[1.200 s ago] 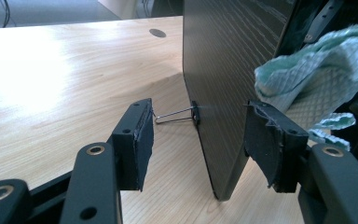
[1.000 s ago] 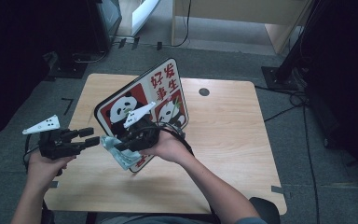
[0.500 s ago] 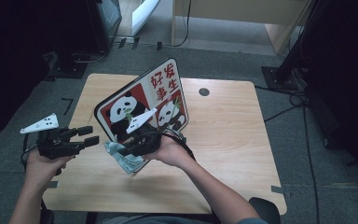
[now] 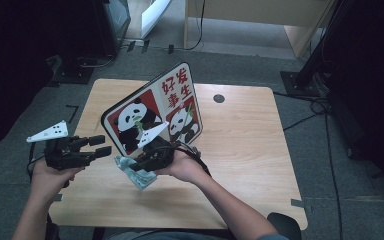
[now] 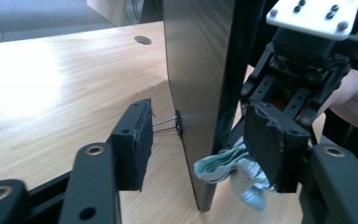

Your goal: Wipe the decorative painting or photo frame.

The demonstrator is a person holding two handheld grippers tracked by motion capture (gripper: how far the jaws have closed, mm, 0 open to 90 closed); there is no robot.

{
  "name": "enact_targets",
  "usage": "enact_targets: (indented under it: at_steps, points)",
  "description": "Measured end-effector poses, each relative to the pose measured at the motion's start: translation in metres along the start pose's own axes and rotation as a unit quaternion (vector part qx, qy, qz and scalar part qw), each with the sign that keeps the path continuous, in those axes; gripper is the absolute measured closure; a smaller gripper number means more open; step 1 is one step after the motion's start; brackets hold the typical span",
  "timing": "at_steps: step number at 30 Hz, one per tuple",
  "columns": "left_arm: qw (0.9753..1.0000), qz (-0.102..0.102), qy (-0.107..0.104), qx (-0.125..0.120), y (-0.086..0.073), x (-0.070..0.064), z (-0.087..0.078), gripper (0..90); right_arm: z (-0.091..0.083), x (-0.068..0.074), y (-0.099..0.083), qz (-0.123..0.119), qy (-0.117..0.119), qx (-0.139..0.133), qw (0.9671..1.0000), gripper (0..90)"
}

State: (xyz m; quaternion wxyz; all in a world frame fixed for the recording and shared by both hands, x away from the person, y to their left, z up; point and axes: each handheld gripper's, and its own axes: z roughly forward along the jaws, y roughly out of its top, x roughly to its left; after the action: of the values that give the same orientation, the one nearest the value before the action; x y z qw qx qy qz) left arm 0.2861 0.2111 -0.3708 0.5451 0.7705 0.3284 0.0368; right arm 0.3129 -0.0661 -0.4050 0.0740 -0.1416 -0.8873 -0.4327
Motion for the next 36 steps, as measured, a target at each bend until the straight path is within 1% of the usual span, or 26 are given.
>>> enact_targets:
  at_steps: [2,4,5,7,13,18,21,25,28,30,33,35,36]
  points:
    - [1.0000,-0.006,-0.006,0.004,0.001,-0.002,0.001,46.0,0.001,-0.001,-0.002,0.000,0.000,0.001,1.0000,80.4]
    - [0.9999,-0.005,-0.010,0.005,0.002,-0.003,0.003,47.5,0.002,-0.001,-0.005,0.001,-0.001,0.003,1.0000,80.4]
    - [0.9999,-0.002,-0.011,0.006,0.003,-0.003,0.004,47.5,0.003,0.000,-0.006,0.005,0.000,0.004,1.0000,80.4]
    - [0.9999,0.003,-0.012,0.008,0.003,-0.004,0.006,47.5,0.005,0.000,-0.009,0.006,-0.002,0.008,0.9999,80.5]
    - [0.9996,0.005,-0.023,0.014,0.004,-0.006,0.015,47.8,0.012,-0.002,-0.019,0.010,-0.002,0.018,0.9998,80.5]
    - [0.9992,0.000,-0.035,0.021,0.004,-0.005,0.024,51.5,0.016,-0.004,-0.026,0.014,0.000,0.020,0.9997,80.5]
    - [0.9985,-0.013,-0.044,0.030,0.005,-0.004,0.029,55.5,0.019,-0.005,-0.031,0.010,0.001,0.022,0.9997,80.5]
    - [0.9980,-0.017,-0.055,0.027,0.006,-0.003,0.034,59.2,0.020,-0.004,-0.035,0.008,-0.004,0.021,0.9997,80.5]
    - [0.9978,-0.018,-0.056,0.030,0.007,-0.003,0.037,61.7,0.020,-0.005,-0.037,0.010,-0.005,0.022,0.9997,80.5]
    - [0.9977,-0.017,-0.055,0.036,0.007,-0.003,0.039,63.6,0.020,-0.006,-0.039,0.009,-0.004,0.022,0.9997,80.5]
    - [0.9976,-0.023,-0.054,0.038,0.007,0.000,0.041,67.5,0.020,-0.007,-0.041,0.011,-0.002,0.018,0.9998,80.5]
    - [0.9976,-0.029,-0.053,0.035,0.007,0.001,0.042,71.2,0.020,-0.009,-0.043,0.016,0.001,0.015,0.9998,80.5]
    - [0.9979,-0.029,-0.048,0.035,0.007,0.000,0.042,71.6,0.020,-0.010,-0.044,0.017,0.002,0.014,0.9998,80.5]
